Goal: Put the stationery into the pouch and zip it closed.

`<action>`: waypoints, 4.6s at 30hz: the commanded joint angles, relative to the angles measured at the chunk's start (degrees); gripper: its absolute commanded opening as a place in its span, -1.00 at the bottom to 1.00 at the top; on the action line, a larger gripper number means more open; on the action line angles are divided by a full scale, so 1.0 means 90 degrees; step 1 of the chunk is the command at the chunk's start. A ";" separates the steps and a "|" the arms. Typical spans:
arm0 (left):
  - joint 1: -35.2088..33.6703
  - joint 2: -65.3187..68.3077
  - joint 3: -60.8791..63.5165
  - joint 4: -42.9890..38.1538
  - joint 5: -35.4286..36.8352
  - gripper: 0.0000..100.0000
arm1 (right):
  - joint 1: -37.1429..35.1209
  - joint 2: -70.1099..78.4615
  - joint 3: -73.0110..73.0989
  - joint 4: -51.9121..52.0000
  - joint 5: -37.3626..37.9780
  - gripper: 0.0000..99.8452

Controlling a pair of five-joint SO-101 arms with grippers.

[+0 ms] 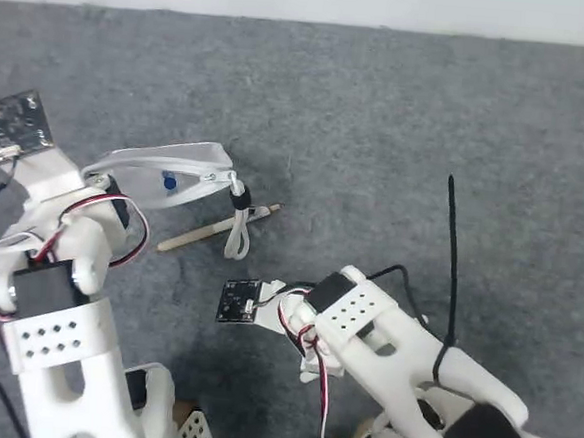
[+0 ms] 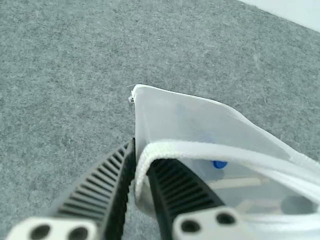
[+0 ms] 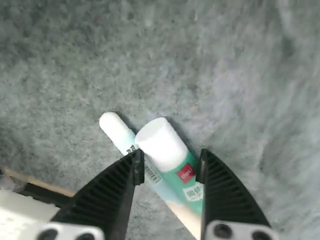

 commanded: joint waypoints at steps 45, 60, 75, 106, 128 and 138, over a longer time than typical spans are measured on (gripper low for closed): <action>0.0000 -0.0029 -0.0073 -0.0205 0.0068 -0.98 | 0.1812 -0.2584 -0.0938 -0.1958 -0.2393 -0.99; 0.0000 -0.0020 -0.0073 -0.0205 0.0068 -0.98 | 0.0982 -0.3678 -0.1065 -0.2027 -0.3253 -0.99; 0.0000 -0.0010 -0.0063 -0.0205 0.0068 -0.98 | 0.0142 -0.4606 -0.1026 -0.2847 -0.3702 -0.99; 0.0039 -0.0020 -0.0015 -0.0234 0.0078 -0.98 | -0.0708 -0.4537 -0.0869 -0.5807 -0.3800 -0.99; 0.0049 -0.0020 -0.0005 -0.0244 0.0078 -0.98 | -0.0982 -0.1910 0.0234 -1.1111 -0.3770 -0.99; 0.0049 -0.0010 -0.0005 -0.0244 0.0078 -0.98 | -0.0904 -0.0063 0.0234 -1.2879 -0.3780 -0.99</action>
